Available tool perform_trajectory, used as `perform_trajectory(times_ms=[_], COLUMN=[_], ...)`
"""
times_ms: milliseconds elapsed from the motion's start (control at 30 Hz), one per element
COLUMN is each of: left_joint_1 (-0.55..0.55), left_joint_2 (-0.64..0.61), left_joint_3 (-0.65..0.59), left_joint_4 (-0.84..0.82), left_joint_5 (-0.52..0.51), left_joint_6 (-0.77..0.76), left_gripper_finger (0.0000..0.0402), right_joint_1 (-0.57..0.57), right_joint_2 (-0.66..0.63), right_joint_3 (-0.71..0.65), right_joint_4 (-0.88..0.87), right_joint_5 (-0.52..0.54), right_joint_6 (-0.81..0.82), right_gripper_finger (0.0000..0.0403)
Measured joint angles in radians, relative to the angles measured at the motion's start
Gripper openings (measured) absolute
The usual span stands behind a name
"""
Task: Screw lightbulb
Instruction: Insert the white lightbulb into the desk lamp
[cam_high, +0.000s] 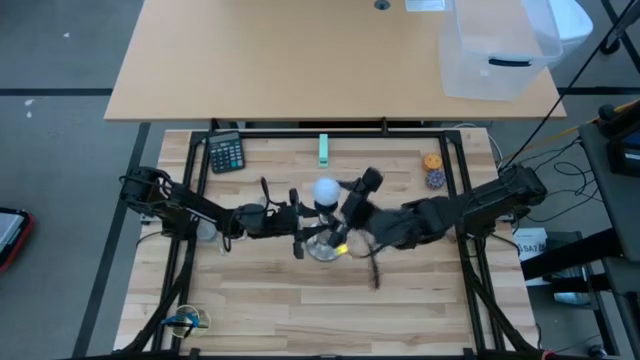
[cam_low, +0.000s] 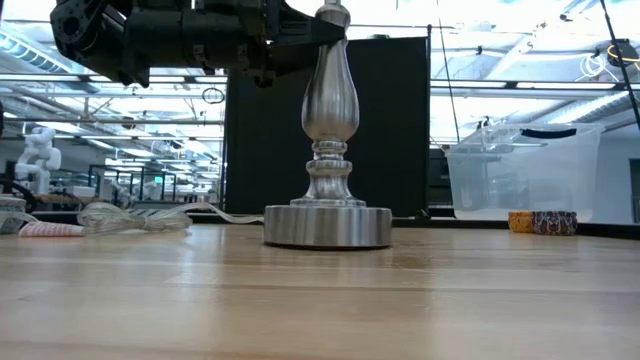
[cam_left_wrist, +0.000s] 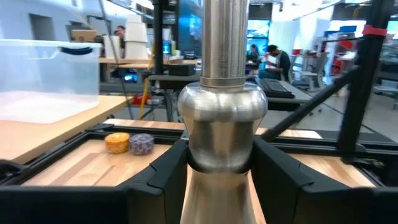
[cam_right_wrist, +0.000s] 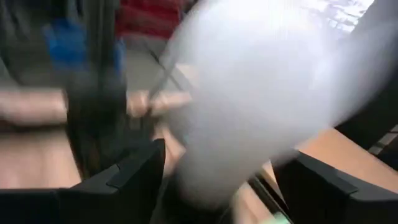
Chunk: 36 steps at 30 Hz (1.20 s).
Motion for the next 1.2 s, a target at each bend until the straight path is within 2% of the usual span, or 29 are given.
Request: perform_trajectory(times_ms=[167, 567, 933, 1200], left_joint_1=[0.001, 0.0, 0.0, 0.0], left_joint_2=[0.0, 0.0, 0.0, 0.0], left_joint_3=[0.002, 0.002, 0.002, 0.002], left_joint_4=[-0.003, -0.007, -0.008, -0.008], left_joint_5=[-0.004, 0.001, 0.004, 0.004], left_joint_6=[0.001, 0.004, 0.004, 0.003], left_gripper_finger=[0.0162, 0.0163, 0.0163, 0.0163], right_joint_1=[0.003, 0.015, 0.056, 0.056], right_joint_2=[0.028, 0.035, 0.035, 0.034], right_joint_3=[0.006, 0.005, 0.007, 0.009], right_joint_4=[0.051, 0.053, 0.05, 0.033], right_joint_5=[0.017, 0.034, 0.159, 0.165], right_joint_6=[0.009, 0.005, 0.011, 0.039], right_gripper_finger=[0.0276, 0.0276, 0.0276, 0.0276])
